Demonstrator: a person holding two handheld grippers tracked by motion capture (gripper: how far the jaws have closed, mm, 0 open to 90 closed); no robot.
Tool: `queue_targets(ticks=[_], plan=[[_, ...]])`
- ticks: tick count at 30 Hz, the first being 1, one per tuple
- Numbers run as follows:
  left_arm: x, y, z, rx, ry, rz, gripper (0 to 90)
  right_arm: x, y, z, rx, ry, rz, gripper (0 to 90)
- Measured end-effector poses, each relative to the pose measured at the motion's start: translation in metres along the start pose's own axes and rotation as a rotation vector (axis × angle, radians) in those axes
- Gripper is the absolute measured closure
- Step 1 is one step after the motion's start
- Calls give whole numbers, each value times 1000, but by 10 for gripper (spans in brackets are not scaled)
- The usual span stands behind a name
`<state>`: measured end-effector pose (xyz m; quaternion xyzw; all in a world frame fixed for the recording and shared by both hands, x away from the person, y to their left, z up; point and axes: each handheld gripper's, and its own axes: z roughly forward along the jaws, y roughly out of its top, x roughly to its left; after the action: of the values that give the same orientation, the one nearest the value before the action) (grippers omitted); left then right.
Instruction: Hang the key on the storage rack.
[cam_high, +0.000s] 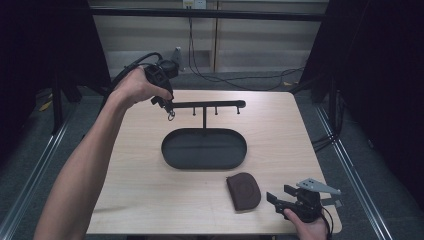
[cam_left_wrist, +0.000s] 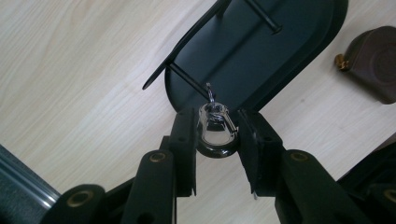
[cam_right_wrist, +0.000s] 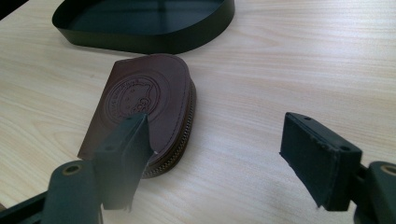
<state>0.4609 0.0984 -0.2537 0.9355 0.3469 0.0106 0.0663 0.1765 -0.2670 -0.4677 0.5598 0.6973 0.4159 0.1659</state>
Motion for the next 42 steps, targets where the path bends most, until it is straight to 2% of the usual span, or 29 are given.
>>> queue_targets(ticks=[7,10,14,15,21,26,40,42], plan=[[3,1,3,8,14,-15,682,0,0,0,0,1,1,241],[6,1,2,-4,21,-15,682,0,0,0,1,2,-1,241],[6,2,3,-18,21,-34,682,0,0,0,2,1,-1,241],[8,2,4,-11,32,-21,682,0,0,0,2,1,-1,241],[14,1,9,-33,57,-54,682,0,0,0,2,4,-1,241],[15,1,12,-16,48,-53,682,0,0,0,2,3,-1,241],[23,-9,16,-38,37,-91,671,0,0,2,8,1,-1,241],[23,-12,14,-41,20,-93,662,0,1,2,8,3,1,241]])
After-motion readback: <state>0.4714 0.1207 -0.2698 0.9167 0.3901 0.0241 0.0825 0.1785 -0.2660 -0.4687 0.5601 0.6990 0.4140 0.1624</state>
